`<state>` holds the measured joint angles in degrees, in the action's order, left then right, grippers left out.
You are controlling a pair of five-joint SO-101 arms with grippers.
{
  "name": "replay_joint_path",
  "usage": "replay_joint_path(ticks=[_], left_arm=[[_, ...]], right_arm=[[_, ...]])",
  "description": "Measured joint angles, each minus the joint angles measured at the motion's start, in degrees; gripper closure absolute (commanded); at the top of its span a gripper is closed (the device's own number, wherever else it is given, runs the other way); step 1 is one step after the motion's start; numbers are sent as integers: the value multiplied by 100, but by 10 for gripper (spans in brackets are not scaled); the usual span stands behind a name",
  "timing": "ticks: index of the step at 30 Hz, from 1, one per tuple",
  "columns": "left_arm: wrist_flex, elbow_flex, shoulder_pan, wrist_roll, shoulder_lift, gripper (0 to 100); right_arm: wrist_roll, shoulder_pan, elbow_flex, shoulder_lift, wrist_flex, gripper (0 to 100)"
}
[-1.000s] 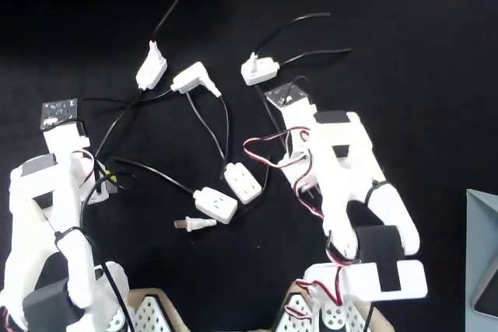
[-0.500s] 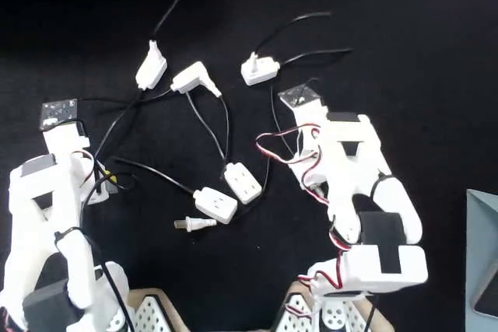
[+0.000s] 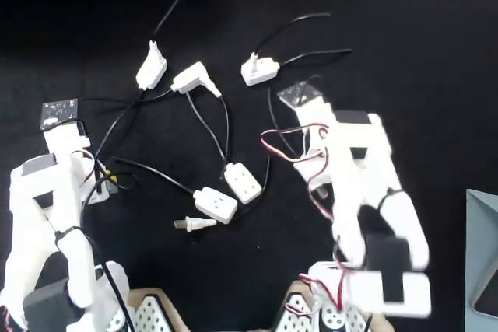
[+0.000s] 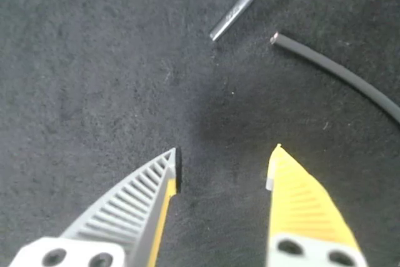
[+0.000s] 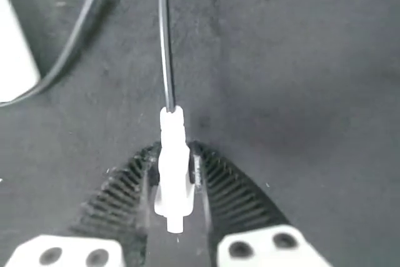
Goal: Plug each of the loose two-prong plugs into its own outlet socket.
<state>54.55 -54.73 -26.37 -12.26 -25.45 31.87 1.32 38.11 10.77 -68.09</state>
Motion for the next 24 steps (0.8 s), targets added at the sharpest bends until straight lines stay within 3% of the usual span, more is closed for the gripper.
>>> replay_joint_path(ticks=[7, 11, 24], left_arm=[[220, 343, 1002, -44, -448, 762], [571, 888, 1793, -519, -484, 761], [1714, 2804, 3332, -3771, 1626, 760]], right_arm=[[-765, 0, 105, 1776, -325, 987], [-1284, 0, 571, 2391, -237, 987], [-2251, 0, 2040, 3402, 510, 987]])
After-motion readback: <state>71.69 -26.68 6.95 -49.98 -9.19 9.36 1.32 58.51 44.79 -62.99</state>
